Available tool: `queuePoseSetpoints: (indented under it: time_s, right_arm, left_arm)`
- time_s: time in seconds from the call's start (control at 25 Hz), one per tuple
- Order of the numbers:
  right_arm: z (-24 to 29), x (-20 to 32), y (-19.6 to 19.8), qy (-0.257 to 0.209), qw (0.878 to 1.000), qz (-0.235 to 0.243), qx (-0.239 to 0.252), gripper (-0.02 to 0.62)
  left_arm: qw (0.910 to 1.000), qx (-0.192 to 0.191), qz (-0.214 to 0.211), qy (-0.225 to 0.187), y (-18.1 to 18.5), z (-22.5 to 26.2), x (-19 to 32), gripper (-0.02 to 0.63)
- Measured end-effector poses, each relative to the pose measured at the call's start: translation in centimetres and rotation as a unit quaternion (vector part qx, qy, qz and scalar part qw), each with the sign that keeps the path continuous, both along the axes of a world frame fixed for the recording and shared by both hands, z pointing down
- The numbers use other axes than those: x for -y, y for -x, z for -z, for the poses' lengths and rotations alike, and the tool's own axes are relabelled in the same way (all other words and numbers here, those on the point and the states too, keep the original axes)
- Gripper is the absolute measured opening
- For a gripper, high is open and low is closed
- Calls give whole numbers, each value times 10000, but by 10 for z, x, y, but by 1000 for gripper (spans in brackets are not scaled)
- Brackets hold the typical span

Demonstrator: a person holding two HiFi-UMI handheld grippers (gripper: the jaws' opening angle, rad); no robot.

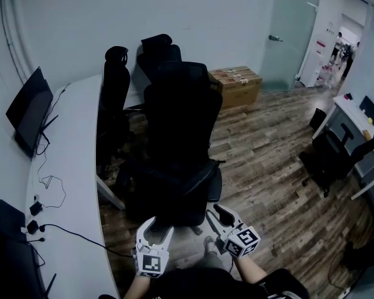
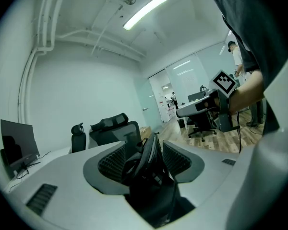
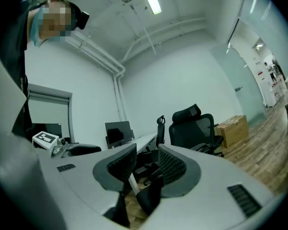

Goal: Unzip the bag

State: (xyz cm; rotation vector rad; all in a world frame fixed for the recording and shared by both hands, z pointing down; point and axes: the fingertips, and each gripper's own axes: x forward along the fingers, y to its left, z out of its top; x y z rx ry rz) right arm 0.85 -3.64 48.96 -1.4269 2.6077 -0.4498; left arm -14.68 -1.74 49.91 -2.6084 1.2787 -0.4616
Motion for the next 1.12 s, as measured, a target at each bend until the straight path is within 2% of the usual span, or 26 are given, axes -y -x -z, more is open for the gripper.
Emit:
queuePoseSetpoints:
  time_s: [0.24,0.36,0.56,0.64,0.76,1.12]
  right_arm:
    - [-12,-35,21,52,9991,-3,-417,121]
    - [-10,-50,27,-14,9982,-92,-594,116]
    - [-10,-72,33,-141,9967,-124,-794,70]
    - [-9,-80,36,-101,9967,-127,-800,63]
    - [-13,-89,38,-41,9963,-133,-850,58]
    - [-13,-113,36,244,9947,-257,-970,54]
  left_arm:
    - [9997,-172,-186,-18,4,7,-29,249]
    - [9993,-196,-311,-72,5,7,-44,195]
    - [9989,-227,-388,-116,10,8,-66,114]
    - [9983,-400,-408,-125,9,15,-74,78]
    - [9972,-624,-418,-51,9,18,-82,58]
    - [9965,-716,-396,181,24,20,-98,29]
